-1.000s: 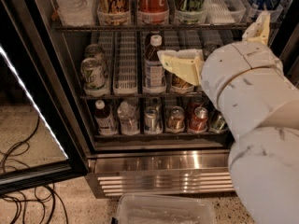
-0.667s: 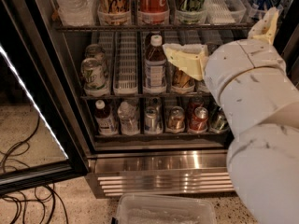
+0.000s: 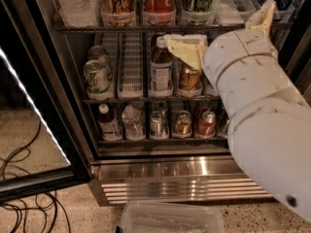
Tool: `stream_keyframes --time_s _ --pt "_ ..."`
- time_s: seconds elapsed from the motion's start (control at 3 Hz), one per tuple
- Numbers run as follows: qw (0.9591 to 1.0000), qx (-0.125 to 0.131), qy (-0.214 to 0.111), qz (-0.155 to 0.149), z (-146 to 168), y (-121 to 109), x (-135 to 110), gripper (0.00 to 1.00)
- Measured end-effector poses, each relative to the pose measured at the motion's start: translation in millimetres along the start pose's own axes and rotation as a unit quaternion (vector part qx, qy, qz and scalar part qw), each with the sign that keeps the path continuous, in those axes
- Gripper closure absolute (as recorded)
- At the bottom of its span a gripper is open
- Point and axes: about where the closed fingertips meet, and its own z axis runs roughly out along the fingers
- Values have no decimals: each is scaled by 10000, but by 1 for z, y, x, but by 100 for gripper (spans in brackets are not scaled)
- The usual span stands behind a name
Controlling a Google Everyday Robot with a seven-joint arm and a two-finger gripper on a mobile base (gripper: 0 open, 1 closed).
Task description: Pick green can from top shelf of fridge
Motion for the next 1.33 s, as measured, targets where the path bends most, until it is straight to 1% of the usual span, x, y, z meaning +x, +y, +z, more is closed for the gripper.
stream_keyframes --time_s 0.33,0.67,1.0,1.33 --pt "9998 -205 63 39 34 1 -10 0" --pt "9995 -299 104 18 34 5 -10 0" --pt "9996 -194 -26 183 42 11 -10 0" --pt "9984 39 -252 505 56 13 -11 5"
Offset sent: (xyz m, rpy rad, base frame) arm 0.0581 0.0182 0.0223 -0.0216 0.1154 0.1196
